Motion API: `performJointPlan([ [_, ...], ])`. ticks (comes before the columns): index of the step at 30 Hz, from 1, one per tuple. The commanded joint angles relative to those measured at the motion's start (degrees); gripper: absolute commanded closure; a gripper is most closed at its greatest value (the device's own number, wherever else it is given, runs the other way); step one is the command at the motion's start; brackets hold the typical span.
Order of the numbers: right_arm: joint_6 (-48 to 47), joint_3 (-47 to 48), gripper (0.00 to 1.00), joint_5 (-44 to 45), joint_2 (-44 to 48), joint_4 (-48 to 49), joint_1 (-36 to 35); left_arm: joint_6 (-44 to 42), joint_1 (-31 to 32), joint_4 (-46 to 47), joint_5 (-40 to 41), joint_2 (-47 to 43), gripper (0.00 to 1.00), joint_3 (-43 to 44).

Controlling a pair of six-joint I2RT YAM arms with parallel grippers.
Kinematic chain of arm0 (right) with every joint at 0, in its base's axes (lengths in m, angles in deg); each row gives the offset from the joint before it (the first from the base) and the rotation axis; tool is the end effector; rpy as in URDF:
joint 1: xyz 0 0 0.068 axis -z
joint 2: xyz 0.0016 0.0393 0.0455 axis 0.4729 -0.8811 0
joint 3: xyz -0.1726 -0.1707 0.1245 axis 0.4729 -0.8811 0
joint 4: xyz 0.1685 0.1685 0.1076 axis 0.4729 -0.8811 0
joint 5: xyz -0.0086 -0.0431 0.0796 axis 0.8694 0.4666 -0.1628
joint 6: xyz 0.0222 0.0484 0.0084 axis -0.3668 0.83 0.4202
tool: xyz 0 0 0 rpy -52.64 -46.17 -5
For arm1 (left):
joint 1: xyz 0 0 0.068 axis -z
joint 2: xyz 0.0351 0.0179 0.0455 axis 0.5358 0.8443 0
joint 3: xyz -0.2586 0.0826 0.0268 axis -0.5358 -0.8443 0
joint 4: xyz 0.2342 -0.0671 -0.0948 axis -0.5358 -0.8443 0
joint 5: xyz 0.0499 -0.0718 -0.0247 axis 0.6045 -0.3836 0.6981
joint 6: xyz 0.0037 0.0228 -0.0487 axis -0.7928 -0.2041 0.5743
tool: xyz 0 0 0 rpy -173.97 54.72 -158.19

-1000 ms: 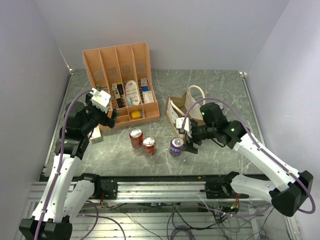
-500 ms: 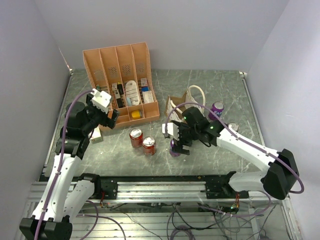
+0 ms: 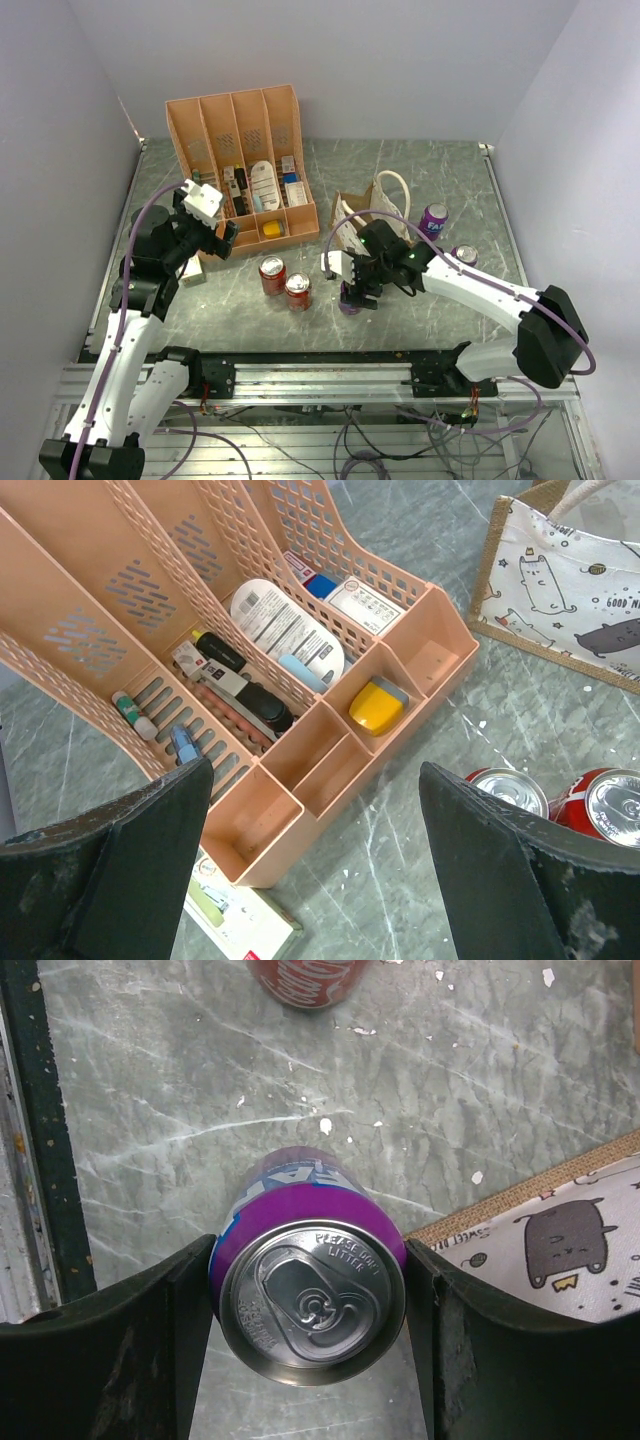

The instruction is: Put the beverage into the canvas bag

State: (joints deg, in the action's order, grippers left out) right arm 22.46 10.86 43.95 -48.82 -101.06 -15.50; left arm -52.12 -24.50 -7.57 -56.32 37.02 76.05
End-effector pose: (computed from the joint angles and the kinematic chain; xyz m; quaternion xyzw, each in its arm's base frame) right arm 0.1812 0.1907 0.2239 -0.6713 0.6688 0.1814 0.2629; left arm 0.1686 -0.0354 0.3400 0.2661 0.7384 -0.0896 0.6131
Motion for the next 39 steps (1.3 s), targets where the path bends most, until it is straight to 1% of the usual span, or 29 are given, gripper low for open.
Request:
performJointPlan([
  [1, 1.5, 0.2, 0.45, -2.4, 2.7, 0.3, -0.3, -0.8, -0.7, 0.9, -1.9, -0.8, 0.05, -0.2],
  [6, 2.7, 2.5, 0.63, -5.7, 5.3, -1.2, -0.3, -1.0, -0.7, 1.0, -2.5, -0.3, 0.05, 0.1],
  [8, 3.0, 4.4, 0.67, -7.2, 5.9, -2.2, -0.3, -0.8, -0.7, 0.8, -3.6, 0.4, 0.05, 0.6],
  [10, 3.1, 6.3, 0.70, -8.4, 5.9, -3.7, -0.4, -0.4, -0.7, 0.7, -4.7, 1.4, 0.05, 1.4],
  [14, 3.6, 13.2, 0.73, -9.9, 6.1, -7.0, -0.3, -0.7, -0.7, -0.7, -5.7, 3.7, 0.05, 3.7],
  [19, 6.4, 20.3, 0.74, -10.2, 8.3, -7.0, -0.4, -1.3, -0.6, -1.8, -4.8, 5.9, 0.05, 5.6],
  [24, 10.9, 28.1, 0.74, -5.0, 8.9, -3.8, -0.3, 1.0, -0.6, 0.6, -5.1, 5.4, 0.05, 4.1],
  [29, 15.3, 33.8, 0.75, 0.7, 8.8, -0.1, -0.3, 0.6, -0.6, 1.1, -4.2, 3.6, 0.05, 2.7],
  [32, 19.8, 37.1, 0.75, 8.4, 7.9, 2.3, -0.1, 0.6, -0.6, 1.1, -4.5, 3.2, 0.05, 2.5],
  [37, 24.7, 42.0, 0.76, 18.8, 5.1, 4.0, 4.3, 0.9, -0.7, 1.4, -4.8, 1.8, 0.05, 1.8],
  [39, 25.2, 42.3, 0.76, 20.9, 4.3, 5.0, 6.3, 0.8, -0.7, 1.4, -5.2, 1.1, 0.05, 1.4],
])
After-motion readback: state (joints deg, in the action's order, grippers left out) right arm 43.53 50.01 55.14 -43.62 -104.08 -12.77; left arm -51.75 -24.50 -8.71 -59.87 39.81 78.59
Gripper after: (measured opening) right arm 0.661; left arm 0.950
